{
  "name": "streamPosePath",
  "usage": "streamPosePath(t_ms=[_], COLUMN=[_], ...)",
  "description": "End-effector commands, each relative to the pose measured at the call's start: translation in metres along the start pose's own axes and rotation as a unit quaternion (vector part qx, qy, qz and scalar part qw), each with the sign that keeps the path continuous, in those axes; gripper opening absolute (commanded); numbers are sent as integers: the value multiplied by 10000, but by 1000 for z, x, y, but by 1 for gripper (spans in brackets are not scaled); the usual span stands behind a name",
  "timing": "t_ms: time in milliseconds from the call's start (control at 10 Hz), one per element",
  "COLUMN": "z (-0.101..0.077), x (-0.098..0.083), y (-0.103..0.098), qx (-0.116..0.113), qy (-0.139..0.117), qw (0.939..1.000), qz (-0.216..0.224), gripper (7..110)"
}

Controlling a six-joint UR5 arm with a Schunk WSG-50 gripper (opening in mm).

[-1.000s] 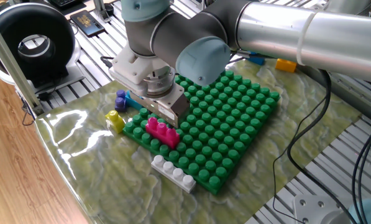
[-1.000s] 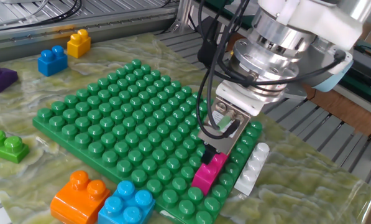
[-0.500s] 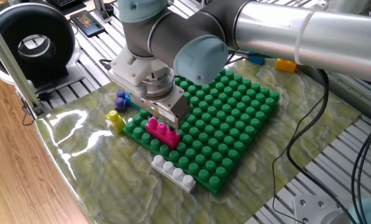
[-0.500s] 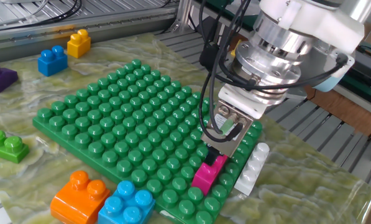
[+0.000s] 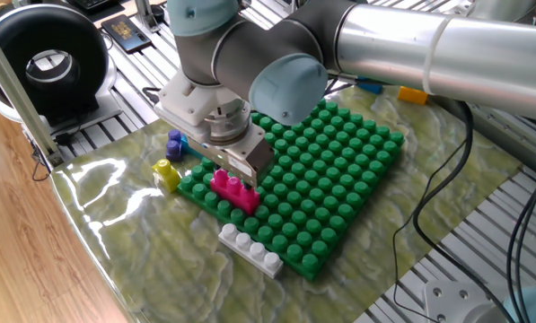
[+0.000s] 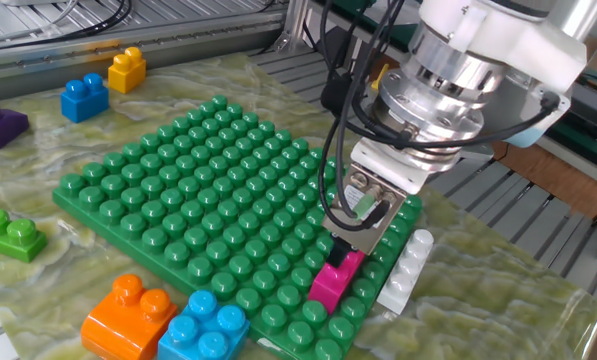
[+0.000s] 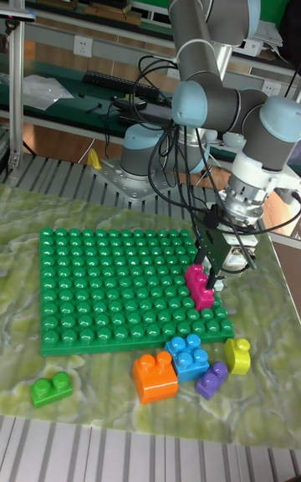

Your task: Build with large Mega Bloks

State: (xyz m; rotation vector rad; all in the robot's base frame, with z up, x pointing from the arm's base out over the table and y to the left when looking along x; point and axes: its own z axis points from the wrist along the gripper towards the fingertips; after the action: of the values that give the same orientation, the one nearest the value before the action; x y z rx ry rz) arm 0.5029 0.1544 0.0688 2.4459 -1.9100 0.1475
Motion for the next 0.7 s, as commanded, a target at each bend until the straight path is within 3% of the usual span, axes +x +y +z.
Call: streamPosePath(t_ms=[0, 400, 600], z=[0, 6, 6], x=[-3, -4, -4], y=[-2, -7, -2], qx=[19, 41, -53], qy=[-86, -112, -111], qw=[9999, 9999, 9999], qz=[56, 27, 2], gripper=[44, 44, 44])
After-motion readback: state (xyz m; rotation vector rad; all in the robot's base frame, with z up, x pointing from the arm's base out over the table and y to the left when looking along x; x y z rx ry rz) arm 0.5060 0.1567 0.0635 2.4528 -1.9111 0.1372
